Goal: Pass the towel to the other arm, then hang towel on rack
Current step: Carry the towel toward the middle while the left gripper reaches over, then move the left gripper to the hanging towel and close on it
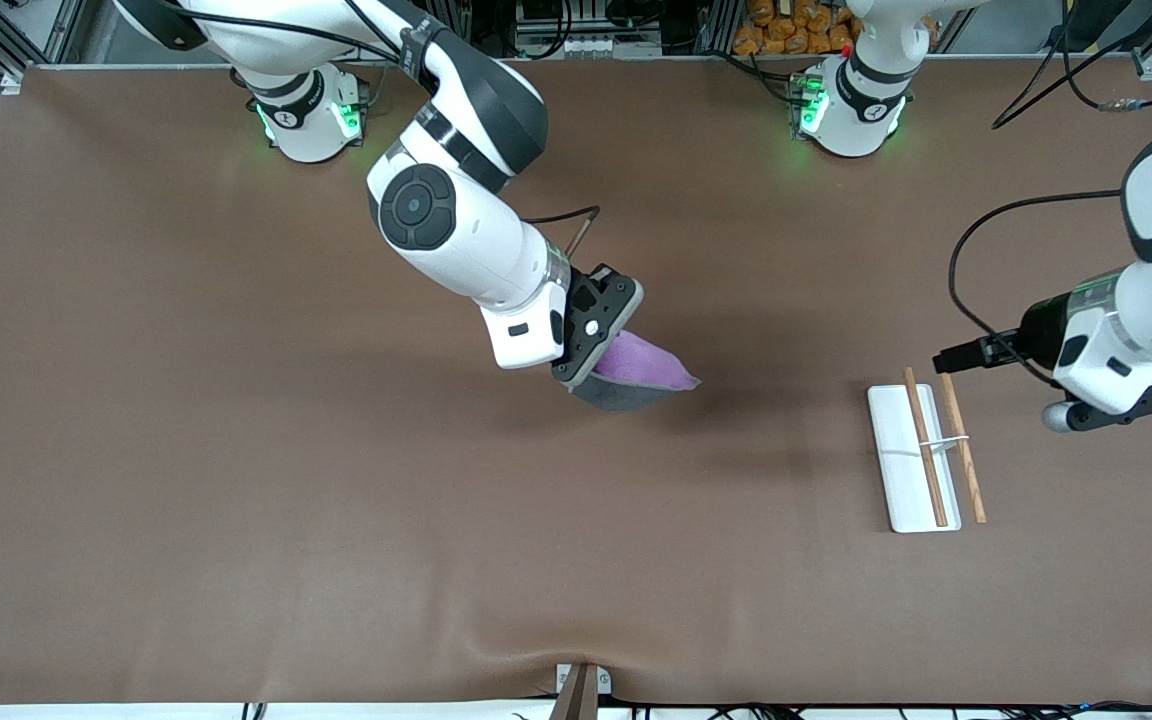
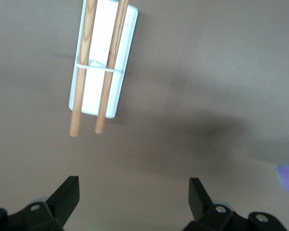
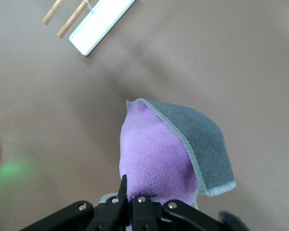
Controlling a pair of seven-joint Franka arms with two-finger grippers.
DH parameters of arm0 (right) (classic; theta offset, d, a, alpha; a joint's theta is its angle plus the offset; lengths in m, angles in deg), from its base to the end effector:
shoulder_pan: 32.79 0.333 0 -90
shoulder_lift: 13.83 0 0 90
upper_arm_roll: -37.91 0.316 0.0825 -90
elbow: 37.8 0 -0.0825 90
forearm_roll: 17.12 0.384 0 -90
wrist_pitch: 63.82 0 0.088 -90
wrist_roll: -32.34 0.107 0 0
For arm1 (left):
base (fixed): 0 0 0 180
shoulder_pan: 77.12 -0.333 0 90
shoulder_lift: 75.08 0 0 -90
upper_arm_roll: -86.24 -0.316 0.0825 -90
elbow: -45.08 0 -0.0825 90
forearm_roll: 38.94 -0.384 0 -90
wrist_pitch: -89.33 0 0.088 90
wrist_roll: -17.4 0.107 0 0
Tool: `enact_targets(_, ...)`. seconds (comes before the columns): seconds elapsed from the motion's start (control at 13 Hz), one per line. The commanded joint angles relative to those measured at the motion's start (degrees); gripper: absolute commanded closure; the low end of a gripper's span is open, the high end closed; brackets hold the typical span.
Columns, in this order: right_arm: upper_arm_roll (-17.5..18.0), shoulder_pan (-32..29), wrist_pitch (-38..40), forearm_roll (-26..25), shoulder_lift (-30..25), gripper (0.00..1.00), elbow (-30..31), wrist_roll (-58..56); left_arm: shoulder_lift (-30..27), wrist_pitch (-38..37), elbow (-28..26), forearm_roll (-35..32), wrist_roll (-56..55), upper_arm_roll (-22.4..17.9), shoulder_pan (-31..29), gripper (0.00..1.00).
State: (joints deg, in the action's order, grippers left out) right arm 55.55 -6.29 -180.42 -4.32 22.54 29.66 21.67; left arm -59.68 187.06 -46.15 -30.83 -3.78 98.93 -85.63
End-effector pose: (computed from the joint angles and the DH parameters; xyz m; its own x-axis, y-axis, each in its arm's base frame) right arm 0.5768 0.4849 0.4607 0.7039 0.6532 0.2790 0.7084 -0.6173 -0.3423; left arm 0.6231 -0.0460 0.4709 0.9293 0.3038 -0.2102 0.3338 -0.9343 0.1255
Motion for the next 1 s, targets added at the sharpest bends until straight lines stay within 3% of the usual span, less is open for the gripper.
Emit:
enact_targets(0.0, 0.0, -1.2, -0.3, 1.6, -0.3, 1.00, 0.4, 2.7, 2.5, -0.4, 0.8, 4.5, -11.5, 0.5, 0.3, 0.00)
enact_targets(0.38, 0.0, -1.0, -0.5, 1.4, -0.3, 1.00, 0.4, 5.5, 7.0, 0.4, 1.2, 10.1, -21.3, 0.5, 2.2, 0.00)
enact_targets(0.92, 0.0, -0.8, -0.6, 1.4, -0.1, 1.00, 0.3, 6.4, 14.4, 12.0, 3.1, 15.1, -37.6, 0.6, 11.2, 0.00)
